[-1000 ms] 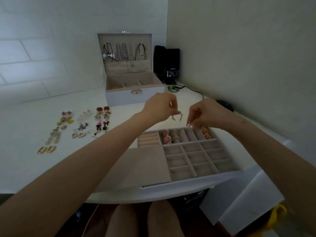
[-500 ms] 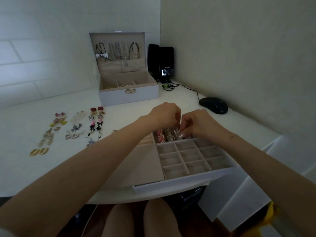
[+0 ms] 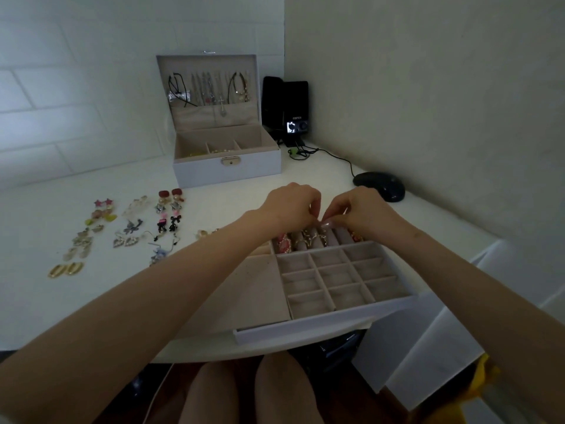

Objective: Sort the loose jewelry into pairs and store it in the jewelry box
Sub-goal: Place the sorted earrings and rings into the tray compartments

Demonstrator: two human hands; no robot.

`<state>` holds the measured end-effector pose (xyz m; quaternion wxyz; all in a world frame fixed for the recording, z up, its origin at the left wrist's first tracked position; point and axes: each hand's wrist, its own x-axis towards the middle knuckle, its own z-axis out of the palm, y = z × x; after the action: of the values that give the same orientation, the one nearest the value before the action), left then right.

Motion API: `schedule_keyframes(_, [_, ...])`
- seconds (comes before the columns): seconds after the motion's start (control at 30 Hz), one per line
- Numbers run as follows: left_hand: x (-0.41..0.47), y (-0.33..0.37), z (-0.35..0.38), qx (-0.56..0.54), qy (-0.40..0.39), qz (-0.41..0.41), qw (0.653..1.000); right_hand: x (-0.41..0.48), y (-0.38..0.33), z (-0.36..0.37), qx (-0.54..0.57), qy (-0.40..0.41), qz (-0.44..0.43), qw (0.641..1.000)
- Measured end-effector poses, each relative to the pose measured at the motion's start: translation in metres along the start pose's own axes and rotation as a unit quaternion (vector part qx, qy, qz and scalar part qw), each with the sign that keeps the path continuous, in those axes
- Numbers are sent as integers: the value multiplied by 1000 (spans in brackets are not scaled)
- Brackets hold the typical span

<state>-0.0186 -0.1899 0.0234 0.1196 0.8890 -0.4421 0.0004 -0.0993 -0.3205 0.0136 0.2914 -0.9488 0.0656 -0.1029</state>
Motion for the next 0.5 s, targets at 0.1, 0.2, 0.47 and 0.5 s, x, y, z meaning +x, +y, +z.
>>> schedule_keyframes(0.1, [-1, -2, -4, 1, -6, -20, 1000, 5, 1, 6, -32, -31, 14, 999])
schedule_keyframes(0.2, [-2, -3, -7, -12, -30, -38, 999, 9, 1, 8, -45, -38, 23, 998])
schedule_keyframes(0.47, [0, -2, -1, -31, -24, -50, 998, 10, -4, 7, -30, -33, 21, 999])
schedule_keyframes(0.5, [0, -2, -1, -30, -26, -51, 998, 10, -4, 6, -34, -34, 24, 999])
